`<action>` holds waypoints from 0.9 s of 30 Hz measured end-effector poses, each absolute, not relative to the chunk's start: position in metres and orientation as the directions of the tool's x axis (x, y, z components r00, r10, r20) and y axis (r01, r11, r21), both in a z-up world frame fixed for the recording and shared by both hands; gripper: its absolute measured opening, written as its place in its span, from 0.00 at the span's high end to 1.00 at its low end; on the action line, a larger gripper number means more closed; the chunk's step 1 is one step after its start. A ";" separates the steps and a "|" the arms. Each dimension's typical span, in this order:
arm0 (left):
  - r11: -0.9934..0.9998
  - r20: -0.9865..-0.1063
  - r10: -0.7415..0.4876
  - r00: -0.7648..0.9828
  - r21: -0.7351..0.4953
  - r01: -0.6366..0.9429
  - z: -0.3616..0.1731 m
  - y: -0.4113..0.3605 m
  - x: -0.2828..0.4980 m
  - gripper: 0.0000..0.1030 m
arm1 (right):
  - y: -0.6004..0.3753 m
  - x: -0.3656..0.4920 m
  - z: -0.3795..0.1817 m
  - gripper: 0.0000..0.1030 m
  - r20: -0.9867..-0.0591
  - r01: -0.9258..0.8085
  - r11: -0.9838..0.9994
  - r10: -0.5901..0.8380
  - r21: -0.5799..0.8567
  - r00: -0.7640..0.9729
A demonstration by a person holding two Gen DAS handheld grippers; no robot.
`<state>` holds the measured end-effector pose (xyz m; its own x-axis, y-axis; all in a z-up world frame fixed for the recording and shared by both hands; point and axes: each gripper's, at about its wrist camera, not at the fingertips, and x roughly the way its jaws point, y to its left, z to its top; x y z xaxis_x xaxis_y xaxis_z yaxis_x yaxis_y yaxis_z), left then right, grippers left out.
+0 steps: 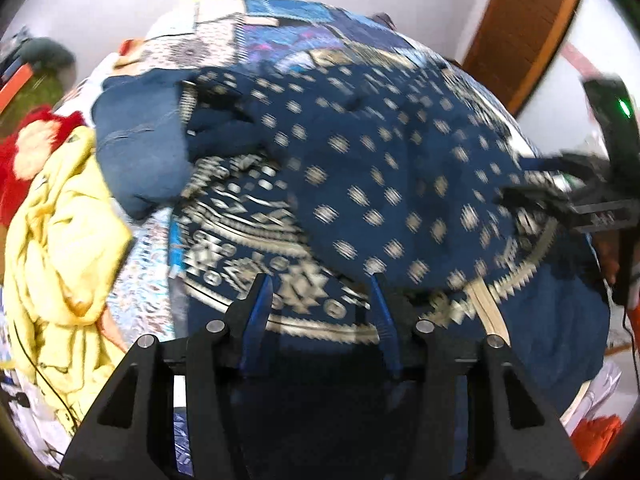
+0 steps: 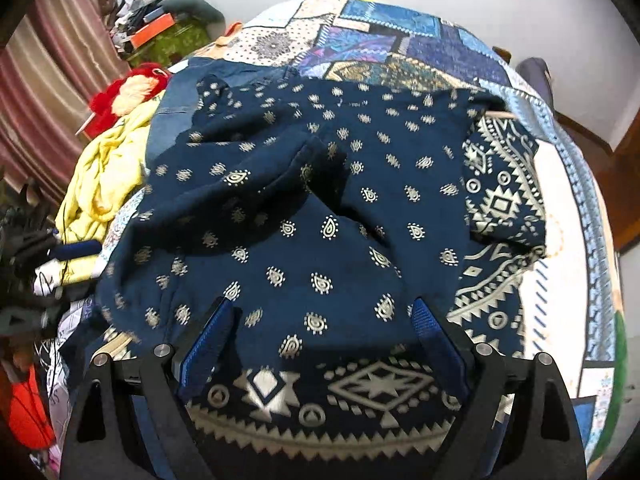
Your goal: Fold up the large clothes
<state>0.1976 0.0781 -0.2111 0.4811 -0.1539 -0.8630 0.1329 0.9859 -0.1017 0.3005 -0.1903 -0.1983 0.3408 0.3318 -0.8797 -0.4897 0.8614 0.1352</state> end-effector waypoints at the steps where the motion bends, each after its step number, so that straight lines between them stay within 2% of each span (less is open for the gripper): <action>1: 0.988 -0.857 -0.147 0.493 -0.102 0.118 -0.207 0.084 0.201 0.52 | -0.192 0.301 -0.195 0.13 -0.877 -0.490 0.861 0.335 0.137 0.344; 6: 0.995 -0.821 -0.098 0.563 -0.086 0.049 -0.185 0.113 0.222 0.41 | -0.223 0.305 -0.166 0.13 -0.840 -0.456 0.879 0.349 0.140 0.415; 13: 0.990 -0.815 -0.064 0.577 -0.125 -0.067 -0.191 0.159 0.285 0.37 | -0.271 0.348 -0.153 0.13 -0.814 -0.335 0.929 0.315 0.158 0.489; 20: 0.968 -0.849 -0.083 0.522 -0.194 -0.162 -0.236 0.196 0.351 0.37 | -0.311 0.420 -0.190 0.13 -0.855 -0.190 0.961 0.265 0.199 0.445; 27: 0.959 -0.859 -0.115 0.500 -0.227 -0.170 -0.276 0.211 0.408 0.37 | -0.324 0.481 -0.238 0.14 -0.867 -0.105 0.946 0.323 0.307 0.379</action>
